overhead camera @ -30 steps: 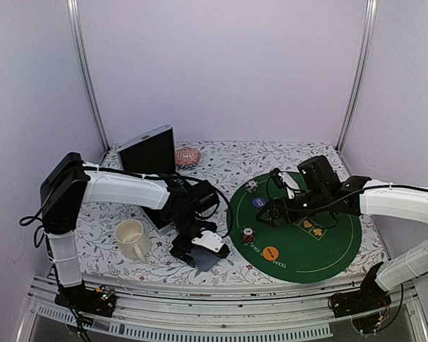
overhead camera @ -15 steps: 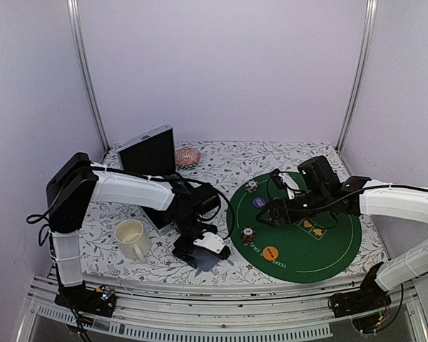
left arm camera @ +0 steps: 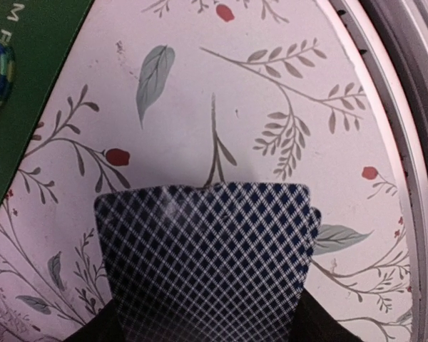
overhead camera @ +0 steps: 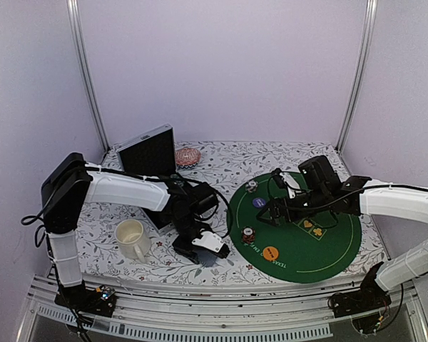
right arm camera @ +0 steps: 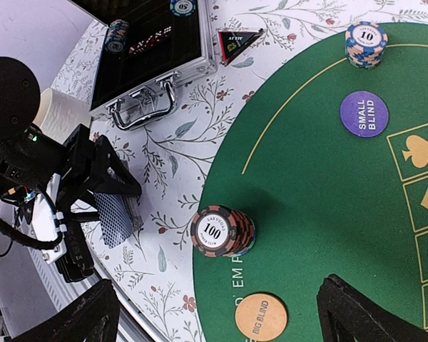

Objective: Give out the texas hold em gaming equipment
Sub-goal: Pick up the face-down deck piles from the center of the board, then pick up the poker card from the face-down deck piles.

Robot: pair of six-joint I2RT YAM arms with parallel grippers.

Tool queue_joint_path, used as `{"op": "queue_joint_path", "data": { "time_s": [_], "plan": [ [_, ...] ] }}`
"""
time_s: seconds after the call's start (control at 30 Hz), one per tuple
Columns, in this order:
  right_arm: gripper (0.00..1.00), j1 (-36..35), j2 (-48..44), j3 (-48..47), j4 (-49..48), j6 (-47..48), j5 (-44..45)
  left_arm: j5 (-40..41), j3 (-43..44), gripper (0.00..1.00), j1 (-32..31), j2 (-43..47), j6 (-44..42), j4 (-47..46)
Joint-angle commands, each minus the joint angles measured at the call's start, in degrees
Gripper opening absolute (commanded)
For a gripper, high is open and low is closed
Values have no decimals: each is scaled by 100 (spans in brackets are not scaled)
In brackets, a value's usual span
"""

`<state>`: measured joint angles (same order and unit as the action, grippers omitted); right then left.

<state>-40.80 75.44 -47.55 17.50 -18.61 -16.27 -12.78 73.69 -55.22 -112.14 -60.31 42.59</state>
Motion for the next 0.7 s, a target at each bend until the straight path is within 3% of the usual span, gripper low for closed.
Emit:
{"op": "queue_joint_path", "data": {
  "time_s": [0.0, 0.43, 0.67],
  "plan": [
    [99, 125, -127, 61, -62, -117, 29, 89, -223, 59, 11, 313, 261, -128],
    [99, 385, -632, -53, -130, -883, 157, 901, -8, 58, 12, 1489, 1740, -152],
    [99, 332, -520, 86, -1638, -1513, -1177, 1000, 836, 61, 0, 1893, 2568, 503]
  ]
}}
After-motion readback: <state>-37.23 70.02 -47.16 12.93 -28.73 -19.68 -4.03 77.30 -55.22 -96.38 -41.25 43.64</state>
